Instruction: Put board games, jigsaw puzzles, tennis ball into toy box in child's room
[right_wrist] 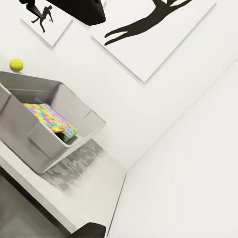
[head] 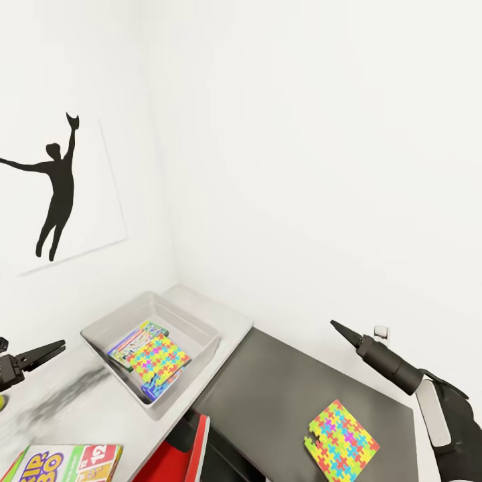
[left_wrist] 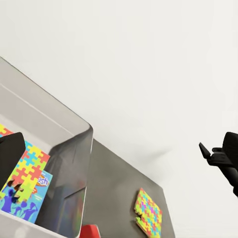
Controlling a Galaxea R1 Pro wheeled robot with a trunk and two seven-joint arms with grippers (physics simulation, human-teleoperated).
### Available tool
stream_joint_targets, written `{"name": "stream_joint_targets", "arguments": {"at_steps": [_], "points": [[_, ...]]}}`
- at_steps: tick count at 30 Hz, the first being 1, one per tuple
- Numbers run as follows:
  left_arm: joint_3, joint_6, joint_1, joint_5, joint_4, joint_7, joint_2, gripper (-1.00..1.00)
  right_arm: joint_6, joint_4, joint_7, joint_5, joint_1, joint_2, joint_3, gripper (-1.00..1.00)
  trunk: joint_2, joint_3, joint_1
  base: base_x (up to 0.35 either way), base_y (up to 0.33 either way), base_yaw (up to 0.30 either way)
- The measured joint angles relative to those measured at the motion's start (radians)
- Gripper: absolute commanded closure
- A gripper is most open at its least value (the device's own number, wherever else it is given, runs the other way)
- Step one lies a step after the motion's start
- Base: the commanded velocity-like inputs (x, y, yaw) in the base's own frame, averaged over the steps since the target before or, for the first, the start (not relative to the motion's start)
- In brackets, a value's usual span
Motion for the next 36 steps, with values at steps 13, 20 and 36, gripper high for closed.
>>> {"name": "stream_joint_targets", "arguments": {"at_steps": [13,20,36], "points": [[-0.002,-0.004,0.000,0.000,-0.001,0.000,0.001,-1.00,0.005,-0.001,-0.002,0.000,-0.001,0.000,0.004,-1.00,0.000,0.001,0.000,-0.109,0.000,-0.017],[0.003,-0.009,-0.001,-0.002,0.000,0.000,0.000,-1.00,0.007,-0.001,-0.002,-0.002,0.000,0.000,0.004,-1.00,0.000,0.006,0.000,-0.026,0.000,-0.146],[-0.002,-0.011,-0.001,0.000,0.000,0.000,-0.002,-1.00,0.008,-0.002,-0.002,-0.002,0.000,0.000,0.003,-1.00,0.000,0.010,0.000,-0.156,-0.022,-0.046]]}}
